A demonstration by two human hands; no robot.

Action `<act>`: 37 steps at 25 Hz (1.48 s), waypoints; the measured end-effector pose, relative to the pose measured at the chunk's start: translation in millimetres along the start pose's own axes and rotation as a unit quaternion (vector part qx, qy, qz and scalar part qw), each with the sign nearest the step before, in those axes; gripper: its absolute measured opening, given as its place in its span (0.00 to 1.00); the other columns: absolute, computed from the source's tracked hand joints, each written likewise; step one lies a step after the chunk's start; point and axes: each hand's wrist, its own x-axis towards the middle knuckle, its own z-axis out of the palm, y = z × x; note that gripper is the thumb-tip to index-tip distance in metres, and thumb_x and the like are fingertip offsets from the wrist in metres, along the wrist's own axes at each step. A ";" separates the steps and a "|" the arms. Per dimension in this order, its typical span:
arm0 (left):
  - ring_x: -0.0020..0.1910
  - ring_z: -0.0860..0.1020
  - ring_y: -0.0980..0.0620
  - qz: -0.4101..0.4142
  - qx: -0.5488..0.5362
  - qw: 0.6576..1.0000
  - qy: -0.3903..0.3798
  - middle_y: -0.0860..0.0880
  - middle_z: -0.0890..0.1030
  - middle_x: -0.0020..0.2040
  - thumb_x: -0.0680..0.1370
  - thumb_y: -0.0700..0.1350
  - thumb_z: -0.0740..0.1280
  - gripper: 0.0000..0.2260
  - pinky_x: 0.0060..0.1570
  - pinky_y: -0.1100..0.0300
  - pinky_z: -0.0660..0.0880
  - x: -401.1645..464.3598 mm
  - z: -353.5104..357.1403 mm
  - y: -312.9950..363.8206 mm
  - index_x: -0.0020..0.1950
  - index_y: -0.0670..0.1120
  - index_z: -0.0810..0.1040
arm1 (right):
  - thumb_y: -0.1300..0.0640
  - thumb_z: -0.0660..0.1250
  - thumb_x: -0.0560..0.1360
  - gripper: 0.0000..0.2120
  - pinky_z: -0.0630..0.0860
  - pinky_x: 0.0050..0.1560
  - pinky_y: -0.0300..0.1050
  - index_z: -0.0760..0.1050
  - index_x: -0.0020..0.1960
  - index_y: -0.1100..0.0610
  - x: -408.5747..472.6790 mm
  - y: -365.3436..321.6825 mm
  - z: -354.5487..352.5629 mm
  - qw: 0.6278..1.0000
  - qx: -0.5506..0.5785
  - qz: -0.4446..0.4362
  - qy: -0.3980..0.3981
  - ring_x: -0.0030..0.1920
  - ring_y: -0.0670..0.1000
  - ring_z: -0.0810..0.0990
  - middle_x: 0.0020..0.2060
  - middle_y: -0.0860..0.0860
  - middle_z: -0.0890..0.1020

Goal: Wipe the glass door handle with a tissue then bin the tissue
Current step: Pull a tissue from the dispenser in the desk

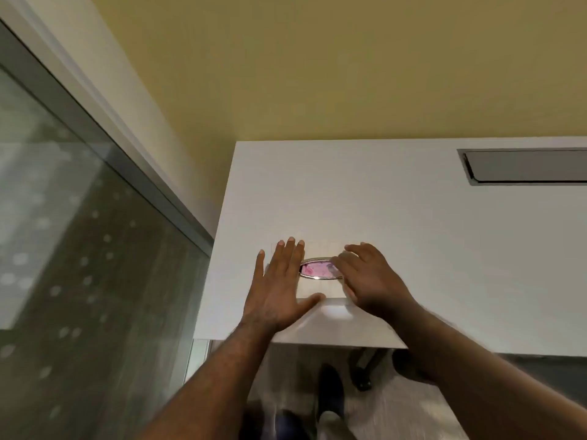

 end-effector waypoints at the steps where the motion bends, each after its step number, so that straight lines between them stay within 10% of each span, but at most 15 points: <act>1: 0.78 0.32 0.50 -0.011 -0.011 1.000 -0.004 0.53 0.33 0.80 0.71 0.80 0.41 0.46 0.71 0.48 0.22 5.5 2.7 -0.3 0.81 0.54 0.36 | 0.63 0.71 0.71 0.14 0.74 0.58 0.56 0.79 0.56 0.61 5.8 5.5 7.4 0.999 0.012 -0.035 0.007 0.54 0.62 0.79 0.49 0.59 0.83; 13: 0.81 0.41 0.49 -0.006 -0.042 0.999 -0.022 0.50 0.44 0.83 0.67 0.81 0.46 0.51 0.74 0.46 0.33 27.4 11.8 -6.9 0.82 0.54 0.39 | 0.56 0.77 0.67 0.08 0.79 0.52 0.55 0.83 0.46 0.53 54.0 26.8 8.8 0.981 0.009 -0.166 -0.098 0.60 0.66 0.78 0.53 0.59 0.83; 21: 0.81 0.40 0.49 -0.013 -0.058 0.998 -0.024 0.51 0.45 0.83 0.66 0.81 0.47 0.52 0.73 0.46 0.30 24.0 13.9 -11.1 0.81 0.55 0.36 | 0.56 0.77 0.68 0.07 0.69 0.66 0.55 0.81 0.43 0.53 70.1 25.9 16.3 0.949 -0.087 -0.254 -0.162 0.66 0.58 0.74 0.51 0.54 0.85; 29: 0.81 0.41 0.49 -0.012 -0.077 0.997 -0.025 0.53 0.42 0.81 0.64 0.82 0.50 0.54 0.75 0.44 0.32 23.7 11.8 -11.3 0.80 0.55 0.34 | 0.55 0.81 0.62 0.14 0.75 0.40 0.43 0.80 0.45 0.52 79.5 32.2 21.9 0.931 -0.077 -0.313 -0.174 0.37 0.52 0.77 0.26 0.50 0.78; 37: 0.78 0.38 0.52 -0.009 -0.058 0.997 -0.040 0.55 0.38 0.79 0.63 0.82 0.55 0.57 0.71 0.46 0.27 26.7 8.8 -15.3 0.80 0.54 0.34 | 0.60 0.69 0.75 0.21 0.76 0.40 0.50 0.68 0.66 0.52 75.5 32.4 26.7 0.935 -0.027 -0.326 -0.135 0.40 0.58 0.74 0.37 0.57 0.79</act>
